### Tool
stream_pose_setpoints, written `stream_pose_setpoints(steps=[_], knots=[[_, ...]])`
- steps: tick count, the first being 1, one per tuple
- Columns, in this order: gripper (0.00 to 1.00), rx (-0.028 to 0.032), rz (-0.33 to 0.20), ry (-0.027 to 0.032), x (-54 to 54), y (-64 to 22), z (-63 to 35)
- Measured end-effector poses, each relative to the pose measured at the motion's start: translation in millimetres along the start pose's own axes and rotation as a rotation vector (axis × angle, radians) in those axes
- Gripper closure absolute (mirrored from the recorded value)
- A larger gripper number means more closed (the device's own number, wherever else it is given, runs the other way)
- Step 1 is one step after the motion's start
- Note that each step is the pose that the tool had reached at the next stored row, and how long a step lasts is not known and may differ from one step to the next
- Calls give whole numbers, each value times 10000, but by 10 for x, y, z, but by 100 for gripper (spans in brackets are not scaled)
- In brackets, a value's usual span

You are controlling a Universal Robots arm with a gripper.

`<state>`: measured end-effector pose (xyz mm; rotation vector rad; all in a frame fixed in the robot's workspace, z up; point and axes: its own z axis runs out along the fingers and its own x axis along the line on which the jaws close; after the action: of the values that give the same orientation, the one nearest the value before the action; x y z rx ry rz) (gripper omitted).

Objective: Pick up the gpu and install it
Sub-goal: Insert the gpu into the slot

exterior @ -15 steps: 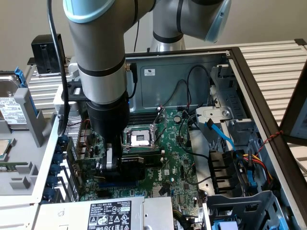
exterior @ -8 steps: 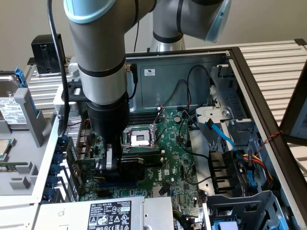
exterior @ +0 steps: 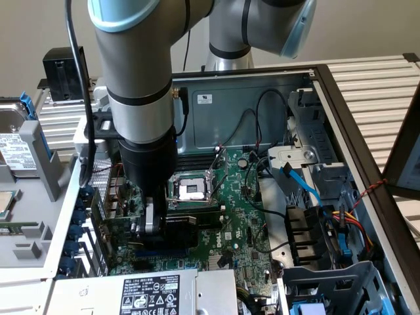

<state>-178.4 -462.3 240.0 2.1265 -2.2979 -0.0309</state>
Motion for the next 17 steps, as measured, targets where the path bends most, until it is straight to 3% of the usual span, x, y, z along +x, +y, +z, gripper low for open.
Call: stream_pose_setpoints(steps=[17], knots=[[72, -5, -1, 0, -1, -1, -10]])
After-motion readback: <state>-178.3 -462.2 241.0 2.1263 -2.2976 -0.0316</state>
